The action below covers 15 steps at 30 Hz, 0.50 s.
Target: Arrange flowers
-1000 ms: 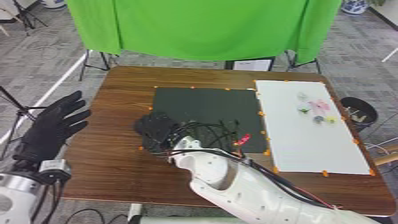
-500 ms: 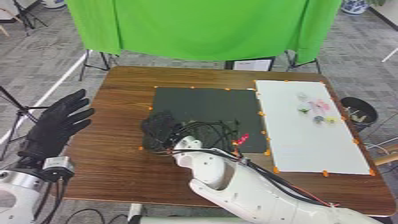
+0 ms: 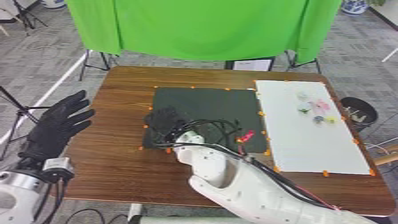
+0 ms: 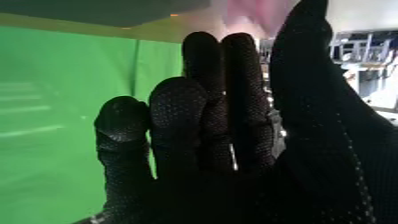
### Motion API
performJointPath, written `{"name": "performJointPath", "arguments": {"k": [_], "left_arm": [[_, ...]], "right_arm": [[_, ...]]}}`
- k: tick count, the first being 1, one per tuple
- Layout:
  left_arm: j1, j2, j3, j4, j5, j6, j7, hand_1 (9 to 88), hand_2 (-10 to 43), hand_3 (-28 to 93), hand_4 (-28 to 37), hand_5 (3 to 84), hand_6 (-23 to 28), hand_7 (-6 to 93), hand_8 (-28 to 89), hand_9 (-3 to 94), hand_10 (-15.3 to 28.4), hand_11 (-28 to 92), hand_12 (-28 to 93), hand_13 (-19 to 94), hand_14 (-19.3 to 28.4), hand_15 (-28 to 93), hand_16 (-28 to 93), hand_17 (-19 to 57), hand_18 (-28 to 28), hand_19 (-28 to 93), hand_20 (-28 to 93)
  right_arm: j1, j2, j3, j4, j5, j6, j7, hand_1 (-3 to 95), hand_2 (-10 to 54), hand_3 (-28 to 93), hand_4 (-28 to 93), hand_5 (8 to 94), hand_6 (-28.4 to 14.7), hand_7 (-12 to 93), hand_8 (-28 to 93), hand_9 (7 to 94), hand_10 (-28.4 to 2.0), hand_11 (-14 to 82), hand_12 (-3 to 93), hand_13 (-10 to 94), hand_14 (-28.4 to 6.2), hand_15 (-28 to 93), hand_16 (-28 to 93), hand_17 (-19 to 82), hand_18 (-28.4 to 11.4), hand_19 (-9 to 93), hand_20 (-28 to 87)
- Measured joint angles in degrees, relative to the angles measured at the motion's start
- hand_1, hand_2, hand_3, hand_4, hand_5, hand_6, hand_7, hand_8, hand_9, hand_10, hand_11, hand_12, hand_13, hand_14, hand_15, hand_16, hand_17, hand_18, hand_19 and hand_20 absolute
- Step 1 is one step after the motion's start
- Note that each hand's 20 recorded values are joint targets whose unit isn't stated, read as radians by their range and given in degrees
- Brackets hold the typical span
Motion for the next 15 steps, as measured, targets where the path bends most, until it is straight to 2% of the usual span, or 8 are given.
{"name": "performJointPath", "arguments": {"k": [3,6,7,9,11,13,15], "left_arm": [[0.81,-0.47,-0.56,-0.19,0.01,0.01,0.07,23.8,-4.6,68,-28.2,25.6,3.5,18.8,-10,19.8,10.9,18,20,16,15.3,24,3,-12.1,23.4,38,9],[1.31,-1.0,-0.69,-0.28,0.01,0.02,0.08,23.9,-4.5,68,-28.2,25.6,3.6,18.7,-10,19.8,10.9,18,20,16,15.3,24,3,-12.1,23.4,38,9],[1.46,-1.18,-0.73,-0.34,0.01,0.02,0.08,23.8,-4.5,68,-28.2,25.6,3.6,18.7,-10,19.8,10.8,18,20,16,15.3,24,3,-12.1,23.4,38,9],[1.78,-1.55,-0.78,-0.44,0.01,0.02,0.1,23.8,-4.6,68,-28.2,25.6,3.6,18.7,-10,19.8,10.9,18,20,16,15.3,24,3,-12.1,23.4,38,9],[2.22,-2.0,-0.97,-0.64,0.01,0.02,0.1,23.8,-4.6,68,-28.2,25.6,3.6,18.7,-10,19.8,10.9,18,20,16,15.2,24,3,-12.1,23.4,38,9],[2.84,-2.52,-1.34,-0.97,0.02,0.03,0.12,23.8,-4.6,68,-28.2,25.6,3.6,18.7,-10,19.8,10.9,18,20,16,15.2,24,3,-12.1,23.4,38,9],[3.59,-3.0,-1.77,-1.33,0.05,0.06,0.17,23.7,-4.6,68,-28.2,25.6,3.6,18.7,-10,19.9,10.9,18,20,16,15.3,24,3,-12.1,23.4,38,9]], "right_arm": [[-1.52,0.32,2.54,-4.93,3.94,-3.96,0.99,29.4,-9.5,83,-28,51.4,-0.4,48,-19,58.3,-10.8,44.0,30.4,59,-7.6,82,34,30,-18.9,89,58],[-2.97,0.47,5.03,-9.21,9.06,-4.97,1.7,32.7,-9.5,88,-28,50.4,-0.6,48,-16,57.4,-10.9,44.1,32.4,59,-7.9,82,34,30,-19.0,89,58],[-3.4,0.54,5.83,-10.34,10.1,-4.92,1.7,35.0,-9.5,89,-28,48.6,-0.4,48,-13,55.6,-10.6,43.1,36.8,57,-8.0,82,33,29,-19.0,88,58],[-4.33,0.78,7.64,-12.33,10.85,-4.78,1.23,38.8,-9.4,91,-26,46.5,0.5,48,-18,51.9,-10.2,41.6,43.5,53,-8.4,81,37,26,-18.9,84,57],[-5.62,1.22,10.4,-14.16,11.39,-4.89,-0.79,39.0,-7.5,93,-22,45.7,1.2,47,-20,47.2,-10.6,44.2,45.3,50,-8.9,79,41,24,-19.4,83,58],[-7.28,1.98,14.14,-15.86,12.82,-5.48,-4.69,37.7,-6.4,93,-19,45.8,1.5,46,-20,46.1,-10.9,45.1,46.2,49,-9.6,79,41,24,-19.7,82,58],[-8.74,3.31,17.58,-17.14,15.31,-5.77,-8.75,26.1,3.5,93,0,46.6,1.7,45,-20,41.0,-13.6,53.3,43.6,45,-12.5,81,39,22,-21.5,81,60]]}}
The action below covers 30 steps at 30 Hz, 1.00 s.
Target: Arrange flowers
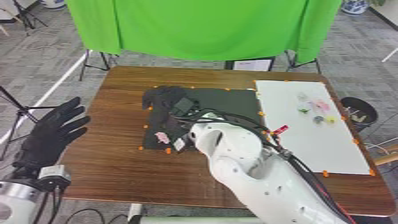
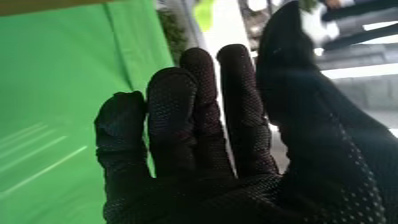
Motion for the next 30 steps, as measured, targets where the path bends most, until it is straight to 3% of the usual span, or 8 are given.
{"name": "performJointPath", "arguments": {"k": [2,4,11,30], "left_arm": [[0.78,-0.46,-0.38,-0.29,0.0,0.01,0.1,23.7,-4.6,68,-28.2,25.6,3.6,18.8,-10,19.9,10.9,18,20,16,15.3,24,3,-12.1,23.4,38,9],[1.4,-0.86,-0.56,-0.43,0.0,0.05,0.26,23.7,-4.6,68,-28.2,25.7,3.5,18.8,-10,19.9,10.9,18,20,16,15.3,24,3,-12.1,23.3,38,9],[1.93,-1.46,-0.6,-0.45,0.0,0.04,0.41,23.6,-4.6,68,-28.2,25.6,3.5,18.7,-10,19.8,10.9,18,20,16,15.3,24,3,-12.2,23.3,37,9],[1.86,-1.78,-0.28,-0.4,0.0,0.02,0.26,23.2,-4.6,68,-28.3,25.6,3.6,18.6,-10,19.8,10.9,17,20,16,15.2,24,3,-12.2,23.3,37,9]], "right_arm": [[-1.04,2.07,2.26,-0.8,2.52,0.09,-2.44,14.1,12.2,93,18,50.0,1.1,37,-18,38.2,-15.7,56.7,46.5,42,-15.2,84,37,20,-23.2,80,62],[-1.93,4.52,3.64,-1.37,3.88,0.14,-3.06,6.9,17.3,93,26,54.5,0.0,28,-15,36.5,-17.4,59.4,51.5,39,-17.0,85,39,18,-24.3,79,64],[-6.71,10.97,7.33,-2.46,4.2,-4.22,-3.84,-1.7,28.2,93,31,61.1,-0.4,21,-13,34.9,-18.3,61.2,57.8,35,-18.4,87,42,16,-24.7,79,66],[-9.03,11.37,2.1,-0.86,-2.62,-5.82,-5.88,-2.6,29.5,93,23,60.9,-2.1,21,-12,32.2,-19.0,63.8,58.6,33,-18.7,89,42,16,-24.4,79,66]]}}
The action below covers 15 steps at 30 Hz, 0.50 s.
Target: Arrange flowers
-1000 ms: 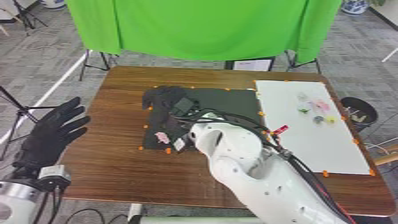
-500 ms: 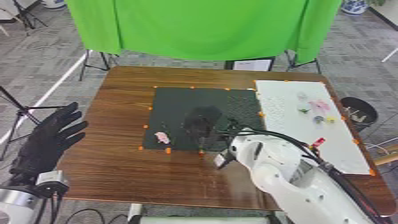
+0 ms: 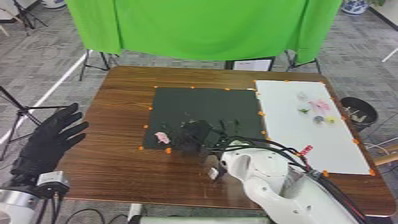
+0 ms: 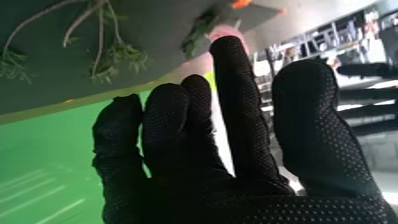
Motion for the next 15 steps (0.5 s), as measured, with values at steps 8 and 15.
{"name": "performJointPath", "arguments": {"k": [8,15], "left_arm": [[-0.23,0.0,0.18,0.03,0.0,-0.01,-0.02,23.1,-4.5,68,-28.3,25.6,3.5,18.7,-10,19.8,10.9,17,20,16,15.3,24,4,-12.1,23.2,37,9],[-0.27,0.0,0.18,0.03,0.0,-0.01,-0.07,23.2,-4.5,68,-28.3,25.6,3.5,18.7,-10,19.8,11.0,18,20,16,15.3,24,4,-12.1,23.2,37,9]], "right_arm": [[1.45,-0.93,-2.24,2.5,-2.81,0.27,1.17,-2.6,28.1,93,20,61.0,-3.5,21,-12,32.2,-19.1,64.1,58.1,33,-18.7,89,42,16,-24.0,80,66],[1.69,-1.08,-3.16,2.91,-3.86,1.8,5.03,-2.6,28.0,93,19,61.3,-4.0,21,-11,32.6,-19.1,64.3,57.7,33,-18.8,90,41,16,-23.9,80,66]]}}
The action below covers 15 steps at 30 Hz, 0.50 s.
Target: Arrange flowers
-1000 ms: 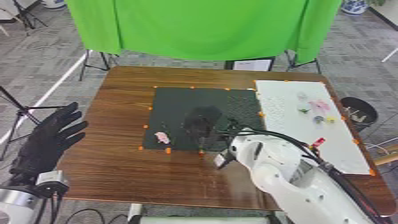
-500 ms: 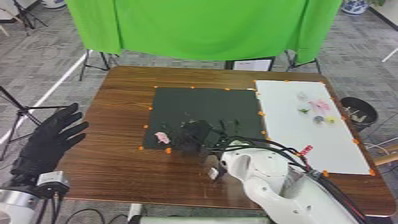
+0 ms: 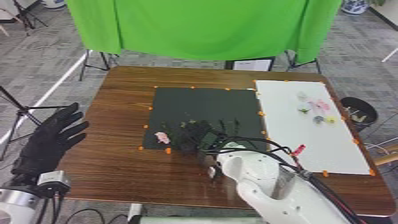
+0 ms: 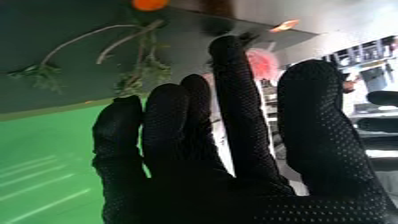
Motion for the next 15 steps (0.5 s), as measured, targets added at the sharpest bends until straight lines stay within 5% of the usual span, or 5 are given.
{"name": "performJointPath", "arguments": {"k": [15], "left_arm": [[-0.68,0.02,0.6,0.29,-0.02,0.01,-0.09,23.2,-4.5,68,-28.3,25.6,3.5,18.7,-10,19.8,10.9,18,20,16,15.3,24,3,-12.1,23.2,37,9]], "right_arm": [[1.34,-2.43,-3.11,1.4,-2.36,-0.8,-1.9,-2.6,27.9,93,18,61.0,-4.3,21,-11,32.7,-19.1,64.4,57.5,33,-18.7,90,41,16,-23.7,80,65]]}}
